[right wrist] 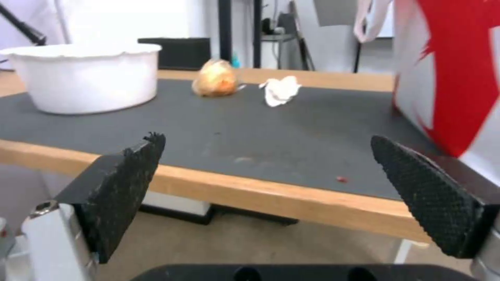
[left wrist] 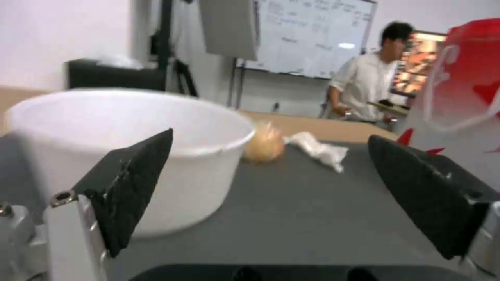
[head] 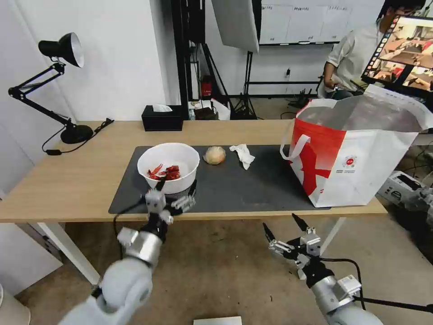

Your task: Pick up the trash from the table and place it into the takeout bag.

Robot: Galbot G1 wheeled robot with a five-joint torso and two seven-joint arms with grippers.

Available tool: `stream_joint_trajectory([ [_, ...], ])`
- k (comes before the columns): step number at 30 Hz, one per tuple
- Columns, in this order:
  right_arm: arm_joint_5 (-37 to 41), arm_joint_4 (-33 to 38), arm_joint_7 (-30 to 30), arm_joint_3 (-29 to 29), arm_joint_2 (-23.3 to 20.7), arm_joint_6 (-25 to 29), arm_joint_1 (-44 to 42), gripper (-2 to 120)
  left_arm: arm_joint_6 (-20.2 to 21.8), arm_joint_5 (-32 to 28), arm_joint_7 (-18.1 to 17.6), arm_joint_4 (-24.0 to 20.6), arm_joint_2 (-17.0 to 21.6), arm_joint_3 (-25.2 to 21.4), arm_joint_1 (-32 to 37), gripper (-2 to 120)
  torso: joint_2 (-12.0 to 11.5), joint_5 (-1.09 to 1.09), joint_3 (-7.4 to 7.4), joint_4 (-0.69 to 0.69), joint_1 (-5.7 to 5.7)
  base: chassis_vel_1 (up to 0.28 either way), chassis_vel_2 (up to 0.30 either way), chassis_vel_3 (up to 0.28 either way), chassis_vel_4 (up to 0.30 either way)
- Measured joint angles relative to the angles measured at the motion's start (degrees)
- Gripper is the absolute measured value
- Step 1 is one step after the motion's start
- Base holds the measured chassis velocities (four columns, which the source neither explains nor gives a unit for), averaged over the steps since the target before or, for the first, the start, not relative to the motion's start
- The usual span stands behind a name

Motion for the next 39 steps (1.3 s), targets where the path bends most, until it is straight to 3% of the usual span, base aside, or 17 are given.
stream_joint_trajectory([
  [5,-0.1,0.0,0.5,-0.1,0.3,0.1,0.0,100,-3.2,3.0,1.4,0.4,-2.7,-5.2,7.6,100,0.0,0.0,0.01,0.04,0.0,0.0,0.0,0.0,0.0],
  [13,-0.2,-0.9,1.9,-1.1,0.3,0.6,0.6,100,-4.8,4.1,4.2,1.3,-3.1,-9.3,11.7,100,0.0,0.0,0.01,0.02,0.01,0.0,0.0,0.0,0.0],
  [22,-0.3,-2.9,2.0,-2.0,0.7,1.9,1.0,100,-5.3,3.8,8.0,2.4,-2.8,-8.6,11.6,100,0.0,0.01,0.01,0.02,0.01,0.0,0.0,0.0,0.0],
  [31,0.1,-3.3,1.9,-2.4,0.5,1.9,1.5,100,-5.4,3.8,8.3,3.0,-2.6,-8.5,11.1,100,0.0,0.0,0.01,0.01,0.01,0.0,0.0,0.0,0.0],
  [35,1.7,-2.4,2.6,-3.8,-1.3,0.5,4.5,100,-5.6,3.8,8.3,3.2,-2.3,-8.7,11.0,100,0.0,0.01,0.01,0.01,0.01,0.0,0.0,0.0,0.0],
  [39,6.7,-1.5,4.6,-7.6,-6.6,-3.8,13.0,100,-5.6,3.7,8.3,3.0,-2.1,-9.0,10.9,100,0.0,0.01,0.02,0.03,0.01,0.0,0.0,0.0,0.0],
])
